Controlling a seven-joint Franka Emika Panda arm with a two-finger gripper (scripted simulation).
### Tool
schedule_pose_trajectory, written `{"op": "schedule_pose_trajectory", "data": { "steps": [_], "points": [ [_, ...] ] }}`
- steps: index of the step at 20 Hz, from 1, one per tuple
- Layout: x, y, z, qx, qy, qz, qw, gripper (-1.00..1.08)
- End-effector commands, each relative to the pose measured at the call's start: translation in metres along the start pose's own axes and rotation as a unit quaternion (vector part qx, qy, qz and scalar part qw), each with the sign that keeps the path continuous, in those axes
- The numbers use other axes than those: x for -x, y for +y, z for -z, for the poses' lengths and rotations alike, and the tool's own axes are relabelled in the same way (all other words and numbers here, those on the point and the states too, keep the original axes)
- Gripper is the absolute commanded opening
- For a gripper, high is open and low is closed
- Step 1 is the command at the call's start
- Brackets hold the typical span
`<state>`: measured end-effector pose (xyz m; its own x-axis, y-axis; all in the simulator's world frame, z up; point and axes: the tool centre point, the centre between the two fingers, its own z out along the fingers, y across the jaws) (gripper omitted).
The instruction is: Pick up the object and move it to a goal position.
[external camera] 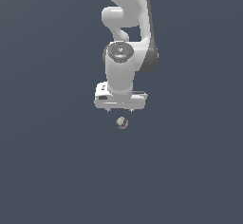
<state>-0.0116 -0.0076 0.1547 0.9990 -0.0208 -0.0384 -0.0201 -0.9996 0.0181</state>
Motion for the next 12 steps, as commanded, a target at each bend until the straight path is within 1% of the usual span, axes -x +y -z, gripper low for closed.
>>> {"op": "schedule_pose_trajectory", "data": {
  "steps": [1, 4, 9, 12],
  "points": [
    [0.000, 0.000, 0.000, 0.000, 0.000, 0.000, 1.0000, 1.00],
    [-0.002, -0.001, 0.002, -0.003, 0.003, 0.000, 1.0000, 1.00],
    [-0.011, -0.006, 0.012, -0.014, 0.018, 0.002, 0.9997, 1.00],
    [-0.012, -0.007, 0.014, -0.015, 0.020, 0.002, 0.9997, 1.00]
  ]
}}
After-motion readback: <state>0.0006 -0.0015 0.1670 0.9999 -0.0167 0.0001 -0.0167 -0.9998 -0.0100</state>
